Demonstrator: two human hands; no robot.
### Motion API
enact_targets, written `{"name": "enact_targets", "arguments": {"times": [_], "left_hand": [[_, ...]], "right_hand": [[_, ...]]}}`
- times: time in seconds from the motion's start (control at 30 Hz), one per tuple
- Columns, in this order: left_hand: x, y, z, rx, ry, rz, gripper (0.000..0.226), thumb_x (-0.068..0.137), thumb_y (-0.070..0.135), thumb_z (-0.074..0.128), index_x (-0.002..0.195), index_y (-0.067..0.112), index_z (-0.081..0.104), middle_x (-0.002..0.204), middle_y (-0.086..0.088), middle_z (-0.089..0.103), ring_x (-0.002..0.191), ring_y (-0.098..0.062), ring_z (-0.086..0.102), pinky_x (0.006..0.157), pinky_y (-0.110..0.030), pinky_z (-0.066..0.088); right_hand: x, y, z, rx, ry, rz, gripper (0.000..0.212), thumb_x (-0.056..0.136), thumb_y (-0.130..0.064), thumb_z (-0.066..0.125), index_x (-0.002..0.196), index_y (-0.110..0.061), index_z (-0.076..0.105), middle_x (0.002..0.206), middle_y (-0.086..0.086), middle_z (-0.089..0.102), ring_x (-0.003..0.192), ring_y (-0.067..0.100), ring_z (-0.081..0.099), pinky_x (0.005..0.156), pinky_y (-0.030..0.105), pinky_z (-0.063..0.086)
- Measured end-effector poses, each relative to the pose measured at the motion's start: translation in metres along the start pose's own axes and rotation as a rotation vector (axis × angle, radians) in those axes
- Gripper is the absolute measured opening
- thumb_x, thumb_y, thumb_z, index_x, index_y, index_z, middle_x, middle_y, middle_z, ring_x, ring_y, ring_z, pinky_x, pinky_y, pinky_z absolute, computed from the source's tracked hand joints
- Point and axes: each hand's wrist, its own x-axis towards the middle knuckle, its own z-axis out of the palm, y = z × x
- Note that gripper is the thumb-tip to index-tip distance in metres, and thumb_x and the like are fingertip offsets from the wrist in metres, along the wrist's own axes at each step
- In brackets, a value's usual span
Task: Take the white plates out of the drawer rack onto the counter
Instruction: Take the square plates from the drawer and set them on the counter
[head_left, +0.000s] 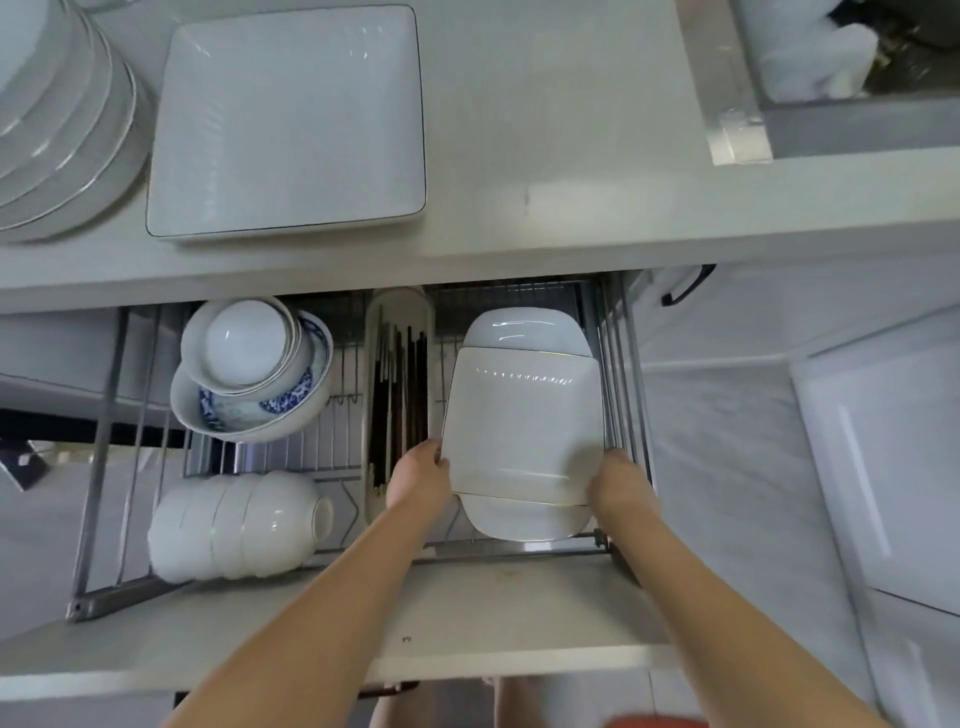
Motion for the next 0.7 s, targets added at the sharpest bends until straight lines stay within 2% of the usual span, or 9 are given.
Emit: {"name": "enact_targets", "arguments": {"times": [0.2, 0.33, 0.4, 0.5, 0.57, 0.63, 0.7], "left_hand": [[-0.029, 0.009, -0.034, -0.058, -0.03, -0.021, 0.02, 0.095, 0.007, 0.041, 0.094, 0.021, 0.055, 0.087, -0.006, 0.058, 0.075, -0.022, 0.052, 0.068, -0.032, 0.047], [-0.063, 0.014, -0.062, -0.12, -0.002, -0.023, 0.029, 0.096, 0.01, 0.045, 0.121, 0.014, 0.061, 0.088, -0.003, 0.063, 0.074, -0.021, 0.06, 0.072, -0.034, 0.053], [-0.08, 0.015, -0.077, -0.179, 0.017, -0.037, 0.03, 0.095, 0.011, 0.049, 0.121, 0.014, 0.062, 0.083, 0.0, 0.064, 0.07, -0.017, 0.061, 0.072, -0.034, 0.058], [-0.104, 0.017, -0.099, -0.258, 0.028, -0.027, 0.031, 0.093, 0.01, 0.052, 0.122, 0.012, 0.063, 0.085, 0.001, 0.065, 0.069, -0.009, 0.061, 0.064, -0.024, 0.056], [-0.12, 0.019, -0.113, -0.347, 0.046, -0.027, 0.03, 0.092, 0.006, 0.054, 0.12, 0.008, 0.064, 0.086, 0.0, 0.066, 0.072, -0.011, 0.062, 0.068, -0.029, 0.058], [-0.135, 0.021, -0.127, -0.404, 0.063, -0.019, 0.03, 0.091, 0.005, 0.055, 0.12, 0.006, 0.063, 0.091, -0.005, 0.067, 0.076, -0.018, 0.065, 0.077, -0.037, 0.059], [-0.149, 0.024, -0.142, -0.445, 0.067, -0.007, 0.03, 0.091, 0.004, 0.056, 0.121, 0.004, 0.062, 0.098, -0.011, 0.068, 0.082, -0.026, 0.068, 0.082, -0.043, 0.058]], "right_hand": [[-0.03, -0.005, -0.015, 0.19, -0.013, -0.024, 0.034, 0.086, 0.008, 0.035, 0.117, 0.003, 0.049, 0.112, 0.026, 0.062, 0.1, 0.041, 0.064, 0.087, 0.052, 0.054], [-0.064, -0.007, -0.032, 0.302, 0.006, -0.082, 0.028, 0.083, 0.008, 0.033, 0.101, -0.001, 0.052, 0.097, 0.021, 0.062, 0.088, 0.042, 0.065, 0.08, 0.056, 0.055], [-0.082, -0.008, -0.042, 0.312, 0.019, -0.135, 0.021, 0.081, 0.006, 0.034, 0.089, -0.005, 0.05, 0.087, 0.018, 0.062, 0.079, 0.04, 0.066, 0.074, 0.052, 0.057], [-0.11, -0.012, -0.059, 0.339, 0.034, -0.216, 0.017, 0.079, 0.005, 0.038, 0.086, -0.006, 0.049, 0.075, 0.015, 0.06, 0.062, 0.031, 0.06, 0.06, 0.039, 0.053], [-0.128, -0.019, -0.071, 0.352, 0.036, -0.241, 0.015, 0.081, 0.005, 0.04, 0.088, -0.005, 0.049, 0.07, 0.011, 0.058, 0.055, 0.025, 0.055, 0.053, 0.035, 0.049], [-0.145, -0.027, -0.083, 0.354, 0.022, -0.267, 0.014, 0.085, 0.003, 0.041, 0.091, -0.005, 0.05, 0.074, 0.011, 0.06, 0.057, 0.023, 0.058, 0.05, 0.033, 0.05], [-0.161, -0.034, -0.095, 0.38, -0.005, -0.288, 0.013, 0.087, 0.002, 0.041, 0.094, -0.005, 0.05, 0.089, 0.018, 0.064, 0.065, 0.025, 0.064, 0.046, 0.03, 0.05]]}}
